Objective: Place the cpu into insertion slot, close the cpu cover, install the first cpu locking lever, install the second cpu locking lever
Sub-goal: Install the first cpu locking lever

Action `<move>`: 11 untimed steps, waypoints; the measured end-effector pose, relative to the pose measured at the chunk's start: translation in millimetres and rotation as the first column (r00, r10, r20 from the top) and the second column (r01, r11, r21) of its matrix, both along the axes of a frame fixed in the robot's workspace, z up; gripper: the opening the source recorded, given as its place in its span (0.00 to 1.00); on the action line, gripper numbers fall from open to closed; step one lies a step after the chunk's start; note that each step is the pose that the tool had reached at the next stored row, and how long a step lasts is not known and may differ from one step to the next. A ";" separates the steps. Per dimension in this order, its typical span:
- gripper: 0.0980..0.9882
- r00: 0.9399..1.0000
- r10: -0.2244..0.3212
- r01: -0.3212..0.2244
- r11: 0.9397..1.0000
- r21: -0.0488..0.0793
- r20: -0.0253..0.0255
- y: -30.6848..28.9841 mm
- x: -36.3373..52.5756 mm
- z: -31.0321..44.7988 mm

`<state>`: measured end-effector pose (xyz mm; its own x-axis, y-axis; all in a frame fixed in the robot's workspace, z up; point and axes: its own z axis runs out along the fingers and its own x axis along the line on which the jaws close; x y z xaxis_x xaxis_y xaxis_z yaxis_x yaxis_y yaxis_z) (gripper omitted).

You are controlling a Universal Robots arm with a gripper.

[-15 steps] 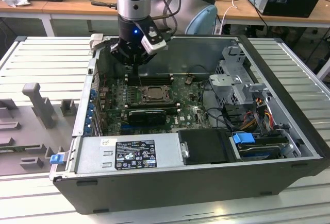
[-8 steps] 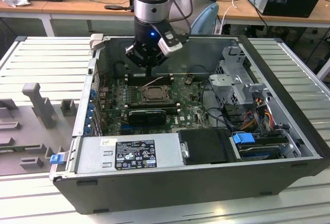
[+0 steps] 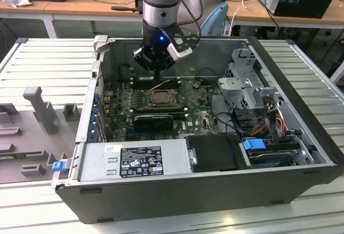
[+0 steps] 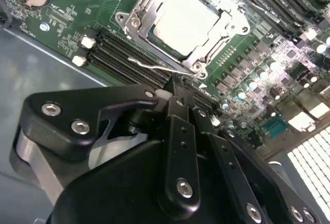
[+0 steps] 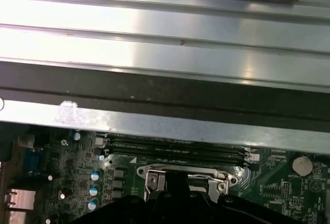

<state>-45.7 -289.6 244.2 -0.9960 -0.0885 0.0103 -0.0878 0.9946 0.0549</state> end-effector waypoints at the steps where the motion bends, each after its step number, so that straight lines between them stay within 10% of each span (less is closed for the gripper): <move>1: 0.01 1.000 0.000 0.000 1.000 0.000 0.000 0.0 0.4 -1.7; 11: 0.01 1.000 0.000 0.000 1.000 0.024 0.000 0.8 6.3 -11.7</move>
